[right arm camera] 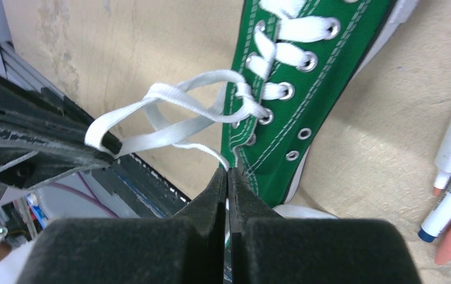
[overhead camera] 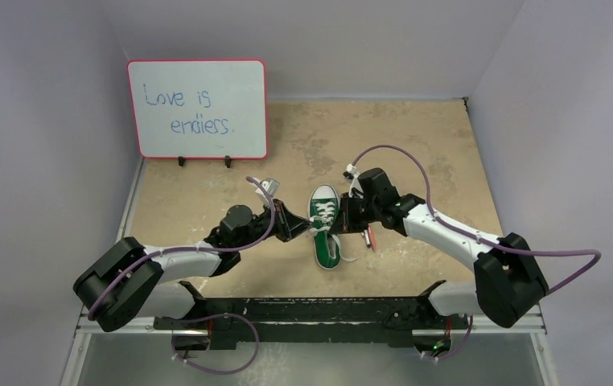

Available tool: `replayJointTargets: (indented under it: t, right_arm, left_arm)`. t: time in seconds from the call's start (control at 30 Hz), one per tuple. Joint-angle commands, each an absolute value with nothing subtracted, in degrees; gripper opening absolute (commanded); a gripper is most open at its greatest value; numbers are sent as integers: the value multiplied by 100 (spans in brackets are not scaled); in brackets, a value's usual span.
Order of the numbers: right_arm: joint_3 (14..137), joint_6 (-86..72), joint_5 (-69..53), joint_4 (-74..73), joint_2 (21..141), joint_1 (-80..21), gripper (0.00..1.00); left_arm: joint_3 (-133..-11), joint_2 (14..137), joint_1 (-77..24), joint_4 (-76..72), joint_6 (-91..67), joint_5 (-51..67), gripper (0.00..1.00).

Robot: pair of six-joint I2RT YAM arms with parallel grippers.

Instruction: Tie the shoes

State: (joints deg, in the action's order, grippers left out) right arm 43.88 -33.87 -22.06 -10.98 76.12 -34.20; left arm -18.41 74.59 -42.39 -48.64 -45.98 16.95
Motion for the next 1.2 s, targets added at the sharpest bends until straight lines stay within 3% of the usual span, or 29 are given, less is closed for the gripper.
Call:
replayJointTargets:
  t: [0.0,0.43,0.57,0.83,1.17]
  right_arm:
    - [4335,-3663,-1649,-1019,7410,-3274,0]
    - [4557,-3056,-1670,-1648,7403,-3027,0]
    - [4598,-3073,-1778,-1718,7379,-2949,0]
    - [4447,-2981,-3082,-410,7597,-3109,0]
    - [4093,-3726,-2879,231,7729,-3108,0]
  left_arm:
    - [-1725,7212,-4221,-5151,-4668,1596,0]
    - [-2591,8350,-4236,-5890,-4915,2052,0]
    - [-2346,8225,-4236,-5948,-4963,1923,0]
    - [-1711,7278,-4297,-5173,-4645,1867,0]
    - [-1796,7548,-4364,-4993,-4574,1898,0]
